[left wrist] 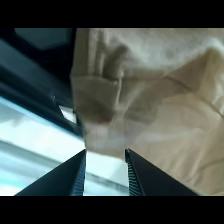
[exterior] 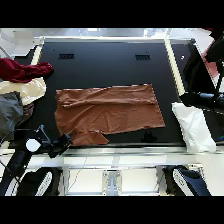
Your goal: Fold the shirts.
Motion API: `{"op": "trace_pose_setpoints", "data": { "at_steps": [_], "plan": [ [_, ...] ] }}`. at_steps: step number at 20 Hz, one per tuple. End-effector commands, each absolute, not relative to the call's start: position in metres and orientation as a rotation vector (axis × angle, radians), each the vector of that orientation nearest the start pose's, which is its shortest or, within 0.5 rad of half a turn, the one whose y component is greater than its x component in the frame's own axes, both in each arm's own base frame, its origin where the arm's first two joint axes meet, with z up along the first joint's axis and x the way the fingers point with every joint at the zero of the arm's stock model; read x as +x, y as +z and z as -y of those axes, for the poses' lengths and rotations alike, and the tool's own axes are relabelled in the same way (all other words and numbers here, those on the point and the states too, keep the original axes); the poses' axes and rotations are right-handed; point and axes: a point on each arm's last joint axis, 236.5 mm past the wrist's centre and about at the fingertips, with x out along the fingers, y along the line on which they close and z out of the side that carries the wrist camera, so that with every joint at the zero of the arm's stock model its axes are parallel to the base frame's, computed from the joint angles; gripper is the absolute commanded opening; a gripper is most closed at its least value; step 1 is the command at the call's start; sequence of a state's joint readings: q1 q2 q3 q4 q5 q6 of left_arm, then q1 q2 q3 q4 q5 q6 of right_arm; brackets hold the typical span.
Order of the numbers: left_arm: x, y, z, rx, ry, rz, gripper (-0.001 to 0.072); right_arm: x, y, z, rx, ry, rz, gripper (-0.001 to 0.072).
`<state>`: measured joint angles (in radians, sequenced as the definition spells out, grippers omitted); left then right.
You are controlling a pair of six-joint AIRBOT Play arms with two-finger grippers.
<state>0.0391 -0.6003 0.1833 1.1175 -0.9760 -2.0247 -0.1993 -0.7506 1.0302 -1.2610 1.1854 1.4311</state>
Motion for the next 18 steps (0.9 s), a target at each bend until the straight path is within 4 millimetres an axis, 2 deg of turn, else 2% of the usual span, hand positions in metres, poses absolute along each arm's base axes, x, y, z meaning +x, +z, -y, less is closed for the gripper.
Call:
{"op": "trace_pose_setpoints", "data": {
  "at_steps": [1, 3, 4, 6, 7, 10, 11, 12, 13, 16, 18],
  "plan": [
    [0.178, -0.111, 0.081, -0.886, 0.195, -1.373, 0.0301, 0.315, 0.149, -0.005, 0.197, 0.09, -0.862, 0.0265],
    [0.184, -0.11, 0.081, -0.878, 0.179, -1.346, 0.0299, 0.316, 0.149, -0.005, 0.213, 0.084, -0.862, 0.0265],
    [0.189, -0.109, 0.08, -0.876, 0.173, -1.326, 0.0252, 0.316, 0.149, -0.005, 0.213, 0.085, -0.862, 0.0265],
    [0.195, -0.107, 0.079, -0.885, 0.174, -1.295, 0.003, 0.316, 0.149, -0.005, 0.215, 0.086, -0.862, 0.0265],
    [0.198, -0.107, 0.078, -0.882, 0.173, -1.282, 0.0008, 0.316, 0.149, -0.005, 0.216, 0.085, -0.863, 0.0265],
    [0.201, -0.104, 0.077, -0.874, 0.164, -1.269, 0.0007, 0.315, 0.147, -0.005, 0.215, 0.085, -0.867, 0.0265],
    [0.205, -0.101, 0.077, -0.85, 0.143, -1.259, 0.0007, 0.313, 0.139, -0.002, 0.207, 0.074, -0.887, 0.0265],
    [0.21, -0.096, 0.076, -0.826, 0.119, -1.241, 0.0007, 0.307, 0.12, 0.002, 0.205, 0.05, -0.932, 0.0265],
    [0.217, -0.089, 0.076, -0.799, 0.094, -1.22, 0.0007, 0.298, 0.09, 0.003, 0.254, 0.017, -0.988, 0.0267],
    [0.239, -0.068, 0.073, -0.75, 0.047, -1.142, 0.0007, 0.279, -0.009, -0.011, 0.584, -0.113, -1.033, 0.0269],
    [0.242, -0.063, 0.073, -0.749, 0.043, -1.131, 0.0007, 0.259, -0.059, -0.014, 0.781, -0.244, -1.068, 0.0328]
  ]
}}
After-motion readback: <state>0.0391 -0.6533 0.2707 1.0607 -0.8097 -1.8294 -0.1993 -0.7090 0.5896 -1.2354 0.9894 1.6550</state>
